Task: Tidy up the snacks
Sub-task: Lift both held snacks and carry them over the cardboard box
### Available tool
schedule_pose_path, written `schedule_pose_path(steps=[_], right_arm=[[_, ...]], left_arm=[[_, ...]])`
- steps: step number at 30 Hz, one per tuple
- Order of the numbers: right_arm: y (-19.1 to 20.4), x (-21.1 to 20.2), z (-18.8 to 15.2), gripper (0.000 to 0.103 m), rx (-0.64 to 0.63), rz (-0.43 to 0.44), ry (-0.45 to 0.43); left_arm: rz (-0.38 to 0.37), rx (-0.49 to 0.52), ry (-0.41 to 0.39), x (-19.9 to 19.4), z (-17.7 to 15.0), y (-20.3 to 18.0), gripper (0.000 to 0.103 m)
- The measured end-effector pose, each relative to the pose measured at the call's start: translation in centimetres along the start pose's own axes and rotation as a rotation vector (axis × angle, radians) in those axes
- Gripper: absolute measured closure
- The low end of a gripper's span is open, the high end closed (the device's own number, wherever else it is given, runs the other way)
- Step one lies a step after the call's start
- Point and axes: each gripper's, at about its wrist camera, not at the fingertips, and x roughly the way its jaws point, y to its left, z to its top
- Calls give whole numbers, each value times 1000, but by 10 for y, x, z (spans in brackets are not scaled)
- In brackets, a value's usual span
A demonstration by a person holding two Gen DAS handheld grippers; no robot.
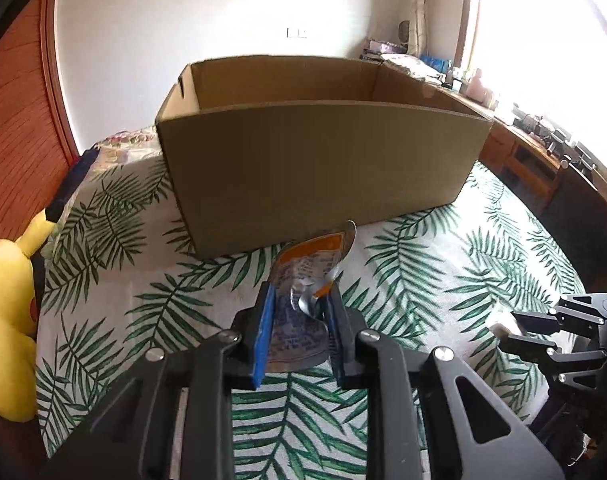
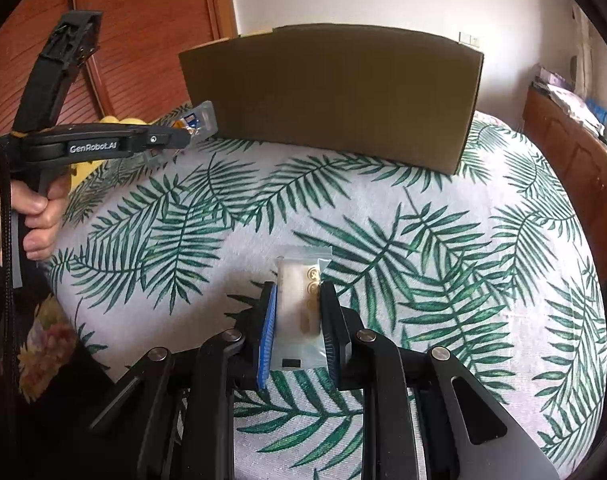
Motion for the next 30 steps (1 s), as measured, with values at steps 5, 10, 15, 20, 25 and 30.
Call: schedule_pose_path(steps=[5,10,15,20,25,30], right_arm=[[-3,-7,6,84,8,4,-23],[-8,-15,16,84,5,-2,-52],[-14,-28,38,84,-14,-22,-101],[-20,-38,60,84,-34,-44,-146],[-25,-45,82,83,-50,-56,-187],[-29,-47,102,83,-57,-57,-220]], left_arm=[[-11,5,-28,-10,8,-5,82],[-19,10,-62,-21,20,-10,82],[-20,19,-107,-35,37,-14,82],[-6,31,-147,-45,55,-16,82],[-4,31,-186,-51,73,-14,82],[-6,37,-223,-54,91,-11,81]])
